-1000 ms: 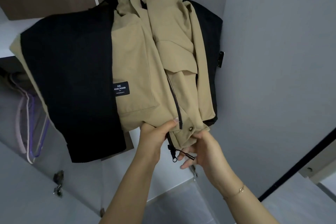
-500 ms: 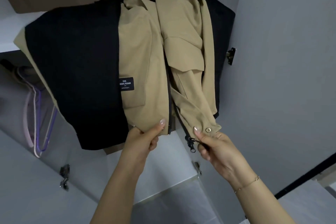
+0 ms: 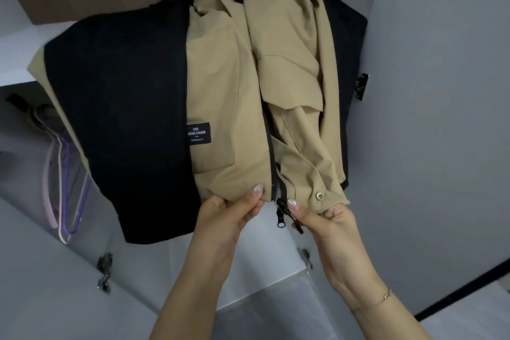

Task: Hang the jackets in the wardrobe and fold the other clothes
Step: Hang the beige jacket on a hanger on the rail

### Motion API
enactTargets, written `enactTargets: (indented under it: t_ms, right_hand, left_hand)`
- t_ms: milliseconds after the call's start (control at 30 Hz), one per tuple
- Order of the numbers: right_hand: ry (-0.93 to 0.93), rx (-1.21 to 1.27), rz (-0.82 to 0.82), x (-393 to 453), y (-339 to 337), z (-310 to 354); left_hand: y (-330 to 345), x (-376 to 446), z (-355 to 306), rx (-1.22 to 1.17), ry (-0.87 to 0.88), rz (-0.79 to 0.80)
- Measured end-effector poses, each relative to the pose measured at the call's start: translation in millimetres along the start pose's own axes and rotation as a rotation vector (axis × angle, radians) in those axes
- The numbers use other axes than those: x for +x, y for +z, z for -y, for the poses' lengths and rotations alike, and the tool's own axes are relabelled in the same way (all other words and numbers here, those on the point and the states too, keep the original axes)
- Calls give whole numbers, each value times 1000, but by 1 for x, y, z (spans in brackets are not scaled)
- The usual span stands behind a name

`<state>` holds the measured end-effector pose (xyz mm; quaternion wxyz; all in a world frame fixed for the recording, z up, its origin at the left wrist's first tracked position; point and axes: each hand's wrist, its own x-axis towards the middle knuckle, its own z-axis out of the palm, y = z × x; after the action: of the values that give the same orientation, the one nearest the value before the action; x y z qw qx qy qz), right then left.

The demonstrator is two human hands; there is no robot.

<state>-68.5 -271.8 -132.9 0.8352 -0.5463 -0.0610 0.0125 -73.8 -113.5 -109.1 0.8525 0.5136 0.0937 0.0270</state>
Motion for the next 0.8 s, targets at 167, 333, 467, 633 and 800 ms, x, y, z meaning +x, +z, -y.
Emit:
enactTargets:
  t_ms: [167,333,467,633,800]
  right_hand:
    - [-69,94,10,0,5,0]
    - [-48,100,-73,-1,7,-4]
    - [-35,90,-65,-3,9,-4]
    - [-21,114,-63,-4,10,-4]
    - [84,141,-125,-3,11,-5]
  left_hand:
    - [9,-4,5,-50,11,-8]
    - [11,-5,7,-34,14,11]
    - [13,-8,10,-15,25,14]
    - [11,-7,12,15,35,20]
    - [9,-7,18,132,-25,43]
